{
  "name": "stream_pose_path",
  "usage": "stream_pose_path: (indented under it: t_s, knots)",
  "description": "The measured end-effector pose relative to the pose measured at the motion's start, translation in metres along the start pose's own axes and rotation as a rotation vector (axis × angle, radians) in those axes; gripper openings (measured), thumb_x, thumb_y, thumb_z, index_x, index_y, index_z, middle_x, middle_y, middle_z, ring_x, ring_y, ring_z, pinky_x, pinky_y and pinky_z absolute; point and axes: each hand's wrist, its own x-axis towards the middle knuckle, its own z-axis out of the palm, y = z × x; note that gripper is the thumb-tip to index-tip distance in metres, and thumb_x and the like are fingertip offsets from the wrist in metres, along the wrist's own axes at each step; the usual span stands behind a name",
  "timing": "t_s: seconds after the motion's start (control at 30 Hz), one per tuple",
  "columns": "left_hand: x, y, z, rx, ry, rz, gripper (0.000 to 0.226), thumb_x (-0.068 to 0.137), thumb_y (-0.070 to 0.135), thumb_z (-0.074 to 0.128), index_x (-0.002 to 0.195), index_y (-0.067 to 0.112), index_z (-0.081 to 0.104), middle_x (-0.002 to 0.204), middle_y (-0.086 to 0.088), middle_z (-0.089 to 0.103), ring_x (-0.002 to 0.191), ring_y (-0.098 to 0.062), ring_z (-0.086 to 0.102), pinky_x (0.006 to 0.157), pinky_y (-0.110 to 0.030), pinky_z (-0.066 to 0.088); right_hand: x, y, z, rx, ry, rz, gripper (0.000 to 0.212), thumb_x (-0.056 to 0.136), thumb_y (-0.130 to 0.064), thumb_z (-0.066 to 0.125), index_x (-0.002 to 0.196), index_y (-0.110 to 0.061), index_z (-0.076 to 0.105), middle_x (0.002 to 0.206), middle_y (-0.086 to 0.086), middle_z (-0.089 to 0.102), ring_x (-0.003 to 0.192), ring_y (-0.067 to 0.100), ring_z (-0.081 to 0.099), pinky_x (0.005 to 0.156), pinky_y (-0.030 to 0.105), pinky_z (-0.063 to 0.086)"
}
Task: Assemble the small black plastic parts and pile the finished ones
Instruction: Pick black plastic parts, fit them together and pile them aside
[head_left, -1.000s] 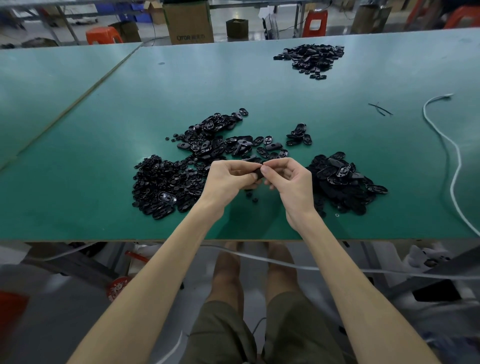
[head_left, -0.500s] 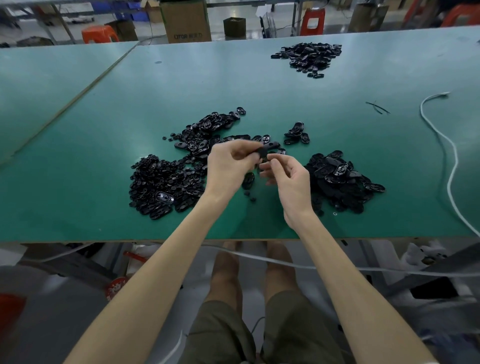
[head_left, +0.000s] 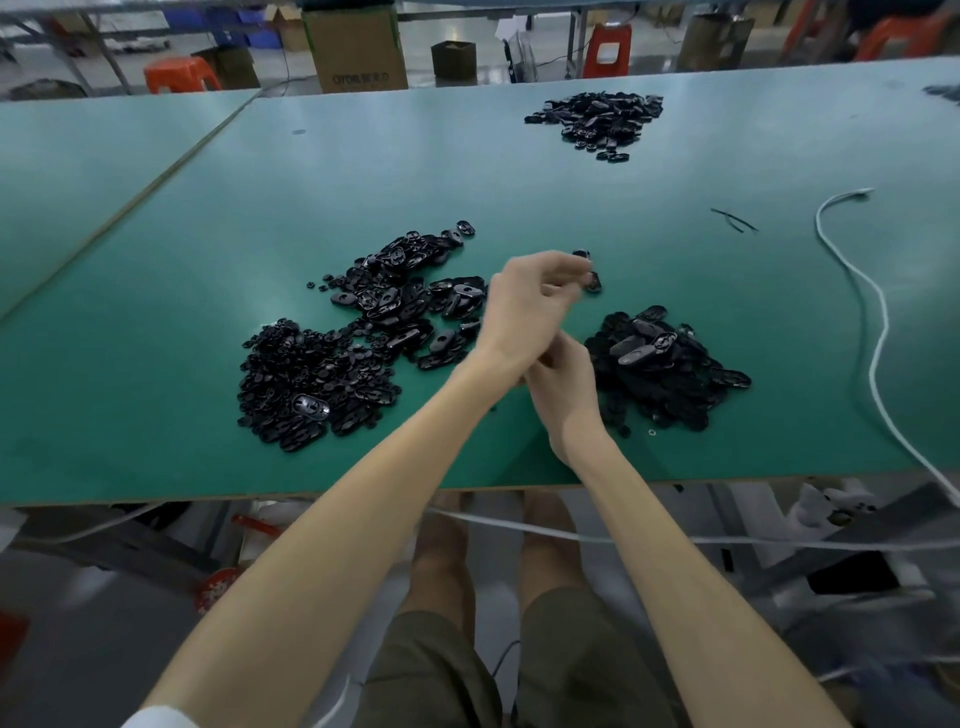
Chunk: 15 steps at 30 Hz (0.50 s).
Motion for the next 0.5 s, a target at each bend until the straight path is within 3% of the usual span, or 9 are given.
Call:
stream_pose_path:
  t_s: [0.13, 0.3, 0.5]
  knots:
    - [0.006, -0.028, -0.039, 0.28, 0.101, -0.113, 0.027, 0.095, 0.001, 0.064, 0.117, 0.012, 0.075, 0.11, -0.001, 0.076, 0.099, -0.012, 0.068, 0.097, -0.026, 0.054, 0.0, 0.0, -0.001, 0.094, -0.007, 0.001, 0.016, 0.102, -0.001, 0.057, 0.102, -0.008, 0.071, 0.081, -0.001, 0.076, 0.072, 0.009, 0.07, 0.064, 0.024, 0.053]
    - [0.002, -0.066, -0.06, 0.717, -0.013, -0.232, 0.035, 0.094, 0.022, 0.073, 0.129, 0.017, 0.07, 0.129, -0.01, 0.066, 0.125, -0.031, 0.057, 0.109, -0.042, 0.041, 0.0, 0.0, -0.001, 0.086, 0.007, 0.003, 0.015, 0.101, 0.0, 0.058, 0.104, -0.008, 0.07, 0.084, 0.0, 0.076, 0.075, 0.01, 0.07, 0.066, 0.026, 0.055]
    - [-0.011, -0.078, -0.057, 0.684, 0.094, -0.127, 0.026, 0.093, 0.021, 0.073, 0.119, 0.024, 0.072, 0.115, -0.002, 0.065, 0.118, -0.025, 0.052, 0.101, -0.04, 0.027, -0.002, 0.001, 0.0, 0.073, 0.006, 0.002, 0.016, 0.101, 0.0, 0.057, 0.104, -0.009, 0.07, 0.085, 0.002, 0.076, 0.075, 0.011, 0.069, 0.067, 0.026, 0.055]
